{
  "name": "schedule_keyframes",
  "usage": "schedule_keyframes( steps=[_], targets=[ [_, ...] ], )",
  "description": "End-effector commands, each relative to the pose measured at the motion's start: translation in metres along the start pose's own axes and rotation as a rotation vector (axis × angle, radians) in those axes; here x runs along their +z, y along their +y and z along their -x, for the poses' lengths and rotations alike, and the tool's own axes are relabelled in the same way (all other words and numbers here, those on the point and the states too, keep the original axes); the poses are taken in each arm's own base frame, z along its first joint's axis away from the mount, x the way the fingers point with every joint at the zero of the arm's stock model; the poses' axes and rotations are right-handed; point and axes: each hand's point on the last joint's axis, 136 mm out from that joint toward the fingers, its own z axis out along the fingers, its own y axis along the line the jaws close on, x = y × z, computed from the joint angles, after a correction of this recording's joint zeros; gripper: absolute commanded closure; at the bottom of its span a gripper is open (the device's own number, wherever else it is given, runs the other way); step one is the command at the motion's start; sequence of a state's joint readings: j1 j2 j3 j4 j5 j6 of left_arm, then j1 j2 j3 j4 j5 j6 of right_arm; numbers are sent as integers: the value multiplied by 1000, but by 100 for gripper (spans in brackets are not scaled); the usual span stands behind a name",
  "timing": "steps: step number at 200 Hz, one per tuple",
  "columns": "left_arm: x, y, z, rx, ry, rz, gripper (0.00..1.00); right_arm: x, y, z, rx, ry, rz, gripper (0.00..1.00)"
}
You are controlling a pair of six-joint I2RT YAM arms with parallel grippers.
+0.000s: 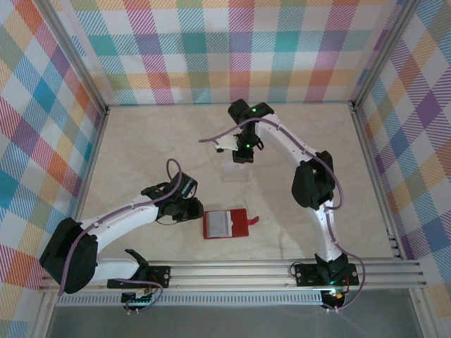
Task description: Take the credit cards out of the card holder
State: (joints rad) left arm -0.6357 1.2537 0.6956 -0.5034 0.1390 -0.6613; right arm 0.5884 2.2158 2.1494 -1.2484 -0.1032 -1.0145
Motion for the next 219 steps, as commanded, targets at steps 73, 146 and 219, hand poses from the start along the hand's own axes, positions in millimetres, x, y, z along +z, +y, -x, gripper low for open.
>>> schedule_keyframes(
  steps=[73,146,219],
  targets=[
    [-9,16,-7,-21,-10,22,72,39,5,-14,7,56,105,100],
    [-12,17,-6,-27,-22,25,72,7,-27,11,22,-64,-98,76],
    [-10,13,-4,-28,-16,9,71,-3,-35,14,50,-118,-207,71]
  ],
)
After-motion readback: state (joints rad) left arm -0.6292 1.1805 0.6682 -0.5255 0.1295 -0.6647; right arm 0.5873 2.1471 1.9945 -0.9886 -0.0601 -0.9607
